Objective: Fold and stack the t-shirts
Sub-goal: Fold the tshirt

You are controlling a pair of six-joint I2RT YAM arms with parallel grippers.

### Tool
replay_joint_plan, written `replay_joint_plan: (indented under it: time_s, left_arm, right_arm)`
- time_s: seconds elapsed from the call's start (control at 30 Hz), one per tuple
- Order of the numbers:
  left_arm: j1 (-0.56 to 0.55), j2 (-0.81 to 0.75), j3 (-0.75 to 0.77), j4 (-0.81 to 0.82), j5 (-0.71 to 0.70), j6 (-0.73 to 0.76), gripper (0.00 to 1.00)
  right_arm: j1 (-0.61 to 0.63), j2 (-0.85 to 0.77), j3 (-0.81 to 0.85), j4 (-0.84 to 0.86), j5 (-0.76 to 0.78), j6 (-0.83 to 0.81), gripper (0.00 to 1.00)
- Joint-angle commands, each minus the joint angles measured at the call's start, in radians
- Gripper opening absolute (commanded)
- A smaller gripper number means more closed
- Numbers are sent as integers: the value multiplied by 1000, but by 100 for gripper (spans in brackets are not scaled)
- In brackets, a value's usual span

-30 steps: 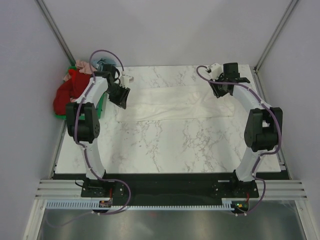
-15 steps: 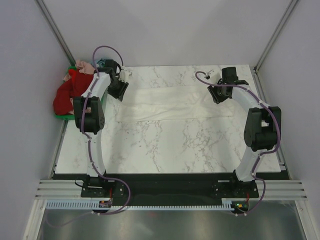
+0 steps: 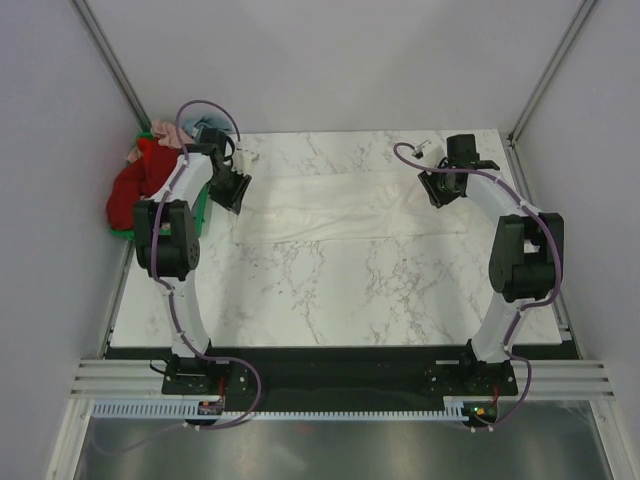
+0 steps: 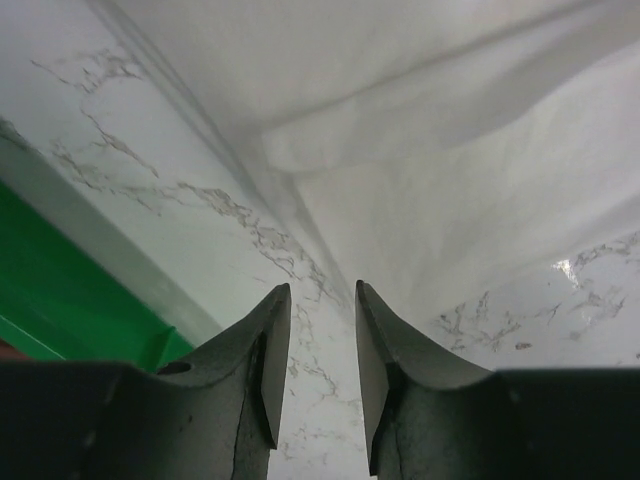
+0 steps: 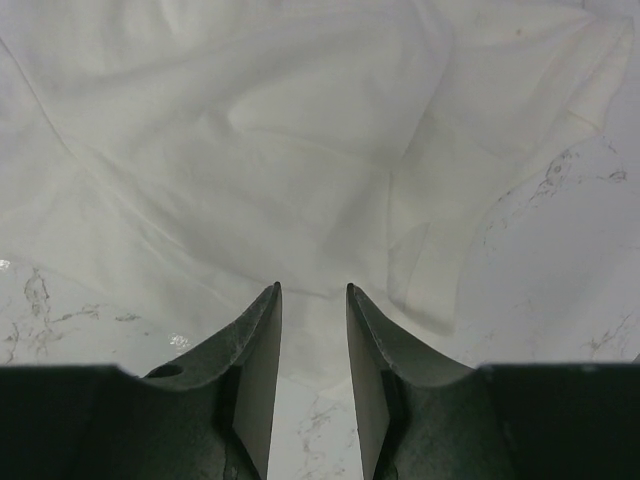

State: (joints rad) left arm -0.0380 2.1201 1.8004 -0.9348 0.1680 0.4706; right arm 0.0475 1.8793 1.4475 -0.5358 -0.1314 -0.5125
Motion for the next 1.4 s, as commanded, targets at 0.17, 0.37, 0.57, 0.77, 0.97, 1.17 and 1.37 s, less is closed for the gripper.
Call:
replay_joint_plan:
  time_s: [0.17, 0.37, 0.57, 0.77, 0.97, 1.17, 1.37]
  left_arm:
    - [10, -23, -125, 4, 79, -33, 38]
    - [18, 32, -96, 2, 105, -58, 38]
    - [26, 67, -75, 1, 108, -76, 30]
    - [36, 49, -68, -7, 128, -101, 2]
    - [36, -77, -131, 1, 145, -125, 2]
    - [36, -182, -232, 5, 128, -133, 2]
    - [36, -218, -351, 10, 117, -138, 8]
  right_arm:
    - [-41, 34, 11, 13, 6, 19, 40]
    - [-43, 44, 31, 2, 4, 14, 40]
    - [-44, 44, 22, 3, 9, 19, 40]
    - [-74, 35, 21, 5, 9, 22, 40]
    - [-87, 30, 2, 16, 38, 22, 40]
    - [-100, 66, 13, 33, 46, 43, 40]
    - [-100, 92, 43, 33, 35, 48, 40]
